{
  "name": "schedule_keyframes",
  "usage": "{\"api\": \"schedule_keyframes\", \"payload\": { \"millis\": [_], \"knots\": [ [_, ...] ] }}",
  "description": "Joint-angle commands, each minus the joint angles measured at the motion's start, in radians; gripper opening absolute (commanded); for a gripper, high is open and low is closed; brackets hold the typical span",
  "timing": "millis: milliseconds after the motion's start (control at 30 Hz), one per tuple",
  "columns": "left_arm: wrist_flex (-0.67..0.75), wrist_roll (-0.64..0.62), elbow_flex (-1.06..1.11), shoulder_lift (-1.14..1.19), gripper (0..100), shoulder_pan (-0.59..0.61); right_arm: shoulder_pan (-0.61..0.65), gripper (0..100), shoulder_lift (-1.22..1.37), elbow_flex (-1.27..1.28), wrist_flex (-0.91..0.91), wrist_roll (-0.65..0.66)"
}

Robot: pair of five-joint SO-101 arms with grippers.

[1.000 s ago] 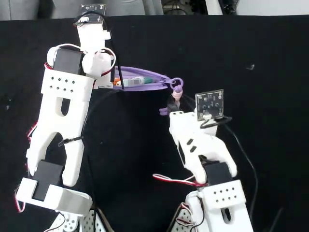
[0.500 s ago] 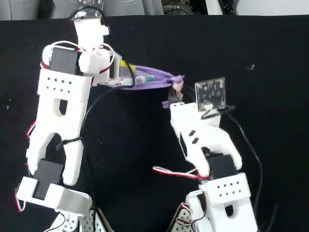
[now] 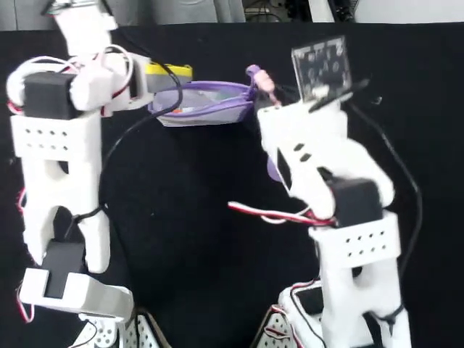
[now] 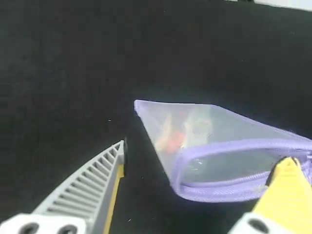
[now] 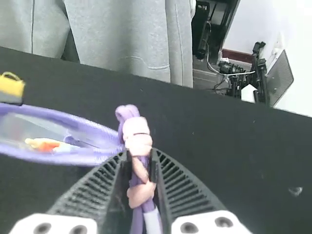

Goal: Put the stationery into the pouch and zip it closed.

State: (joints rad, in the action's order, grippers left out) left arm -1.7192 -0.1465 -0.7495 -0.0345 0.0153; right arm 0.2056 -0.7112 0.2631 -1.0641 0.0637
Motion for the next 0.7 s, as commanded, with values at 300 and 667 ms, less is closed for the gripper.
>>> {"api": "schedule_keyframes", "payload": {
  "millis": [300,667],
  "knots": [
    [-0.038,-0.005,-0.088,-0.021,45,0.074,0.098,1.1,0.311,-0.662,-0.376,0.009],
    [-0.032,-0.008,-0.059,-0.009,45,0.151,0.011,1.6,0.361,-0.679,-0.654,0.18]
  ]
}}
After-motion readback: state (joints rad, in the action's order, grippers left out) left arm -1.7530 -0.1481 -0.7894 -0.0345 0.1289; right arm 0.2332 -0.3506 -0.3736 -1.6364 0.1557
